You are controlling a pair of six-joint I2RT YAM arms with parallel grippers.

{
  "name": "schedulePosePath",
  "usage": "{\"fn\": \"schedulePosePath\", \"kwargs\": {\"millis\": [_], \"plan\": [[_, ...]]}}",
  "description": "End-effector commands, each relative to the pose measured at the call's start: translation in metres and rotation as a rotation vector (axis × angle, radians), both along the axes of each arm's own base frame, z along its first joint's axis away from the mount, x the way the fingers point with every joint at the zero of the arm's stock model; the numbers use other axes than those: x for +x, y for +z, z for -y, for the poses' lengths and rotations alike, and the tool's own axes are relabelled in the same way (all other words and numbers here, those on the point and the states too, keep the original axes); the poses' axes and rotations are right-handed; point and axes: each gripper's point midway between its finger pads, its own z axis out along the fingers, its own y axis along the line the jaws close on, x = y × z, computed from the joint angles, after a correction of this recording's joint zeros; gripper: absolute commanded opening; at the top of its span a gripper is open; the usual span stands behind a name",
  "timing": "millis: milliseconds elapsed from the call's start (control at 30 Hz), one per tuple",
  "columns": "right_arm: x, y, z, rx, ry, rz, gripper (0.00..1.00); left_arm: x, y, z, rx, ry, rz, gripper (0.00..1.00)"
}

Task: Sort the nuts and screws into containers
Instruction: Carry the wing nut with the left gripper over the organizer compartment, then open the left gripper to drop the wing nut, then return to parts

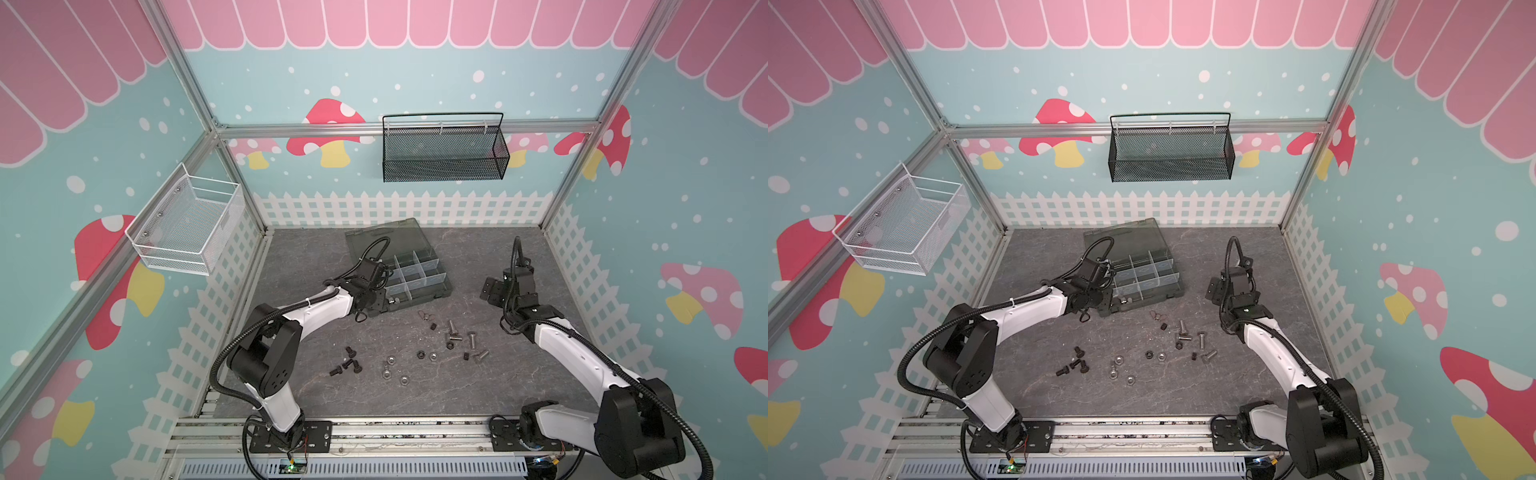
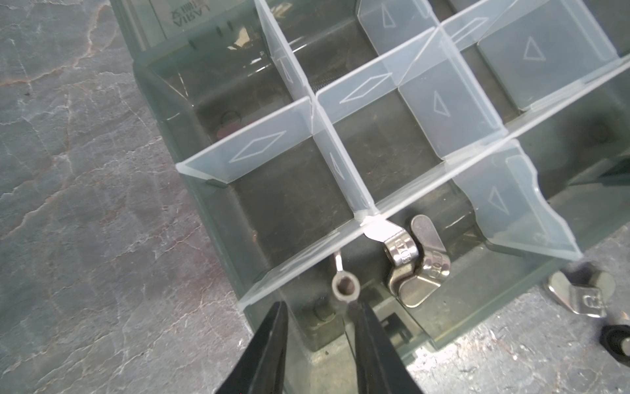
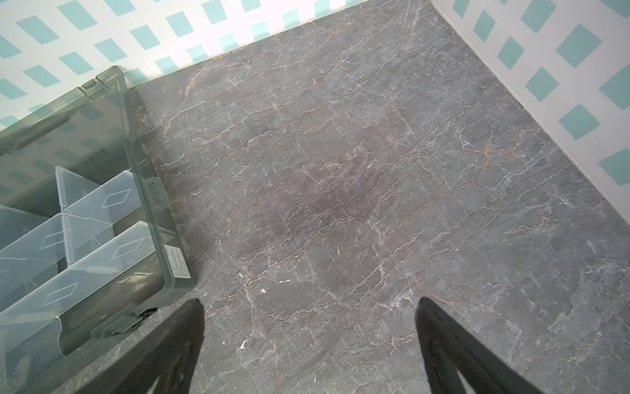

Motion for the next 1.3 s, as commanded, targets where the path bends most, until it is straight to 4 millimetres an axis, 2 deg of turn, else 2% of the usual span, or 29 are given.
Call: {"fn": "schedulePosePath", "kwargs": {"millis": [0, 267, 367, 533, 733, 967, 1267], "plan": [[0.004, 0.004, -0.004, 0.017, -0.004, 0.011, 0.98, 0.000, 0.010, -0.003, -0.011, 0.005, 0.017, 0.36], [0.003, 0.001, -0.003, 0.018, -0.008, 0.006, 0.98, -0.009, 0.038, 0.012, -0.097, -0.010, 0.061, 0.37], [0.003, -0.001, -0.003, 0.017, -0.011, 0.001, 0.98, -0.013, 0.049, 0.027, -0.129, -0.033, 0.089, 0.39], [0.003, -0.004, -0.003, 0.018, -0.012, -0.007, 0.98, -0.024, 0.058, 0.064, -0.167, -0.090, 0.127, 0.43], [0.003, -0.004, -0.001, 0.010, -0.019, -0.005, 0.98, -0.033, 0.047, 0.108, -0.189, -0.142, 0.117, 0.46], [0.000, -0.002, 0.006, -0.013, -0.057, -0.009, 0.98, -0.048, 0.023, 0.153, -0.188, -0.217, 0.072, 0.47], [-0.006, 0.001, 0.016, -0.022, -0.110, 0.001, 0.98, -0.067, -0.013, 0.185, -0.224, -0.272, -0.030, 0.46]]}}
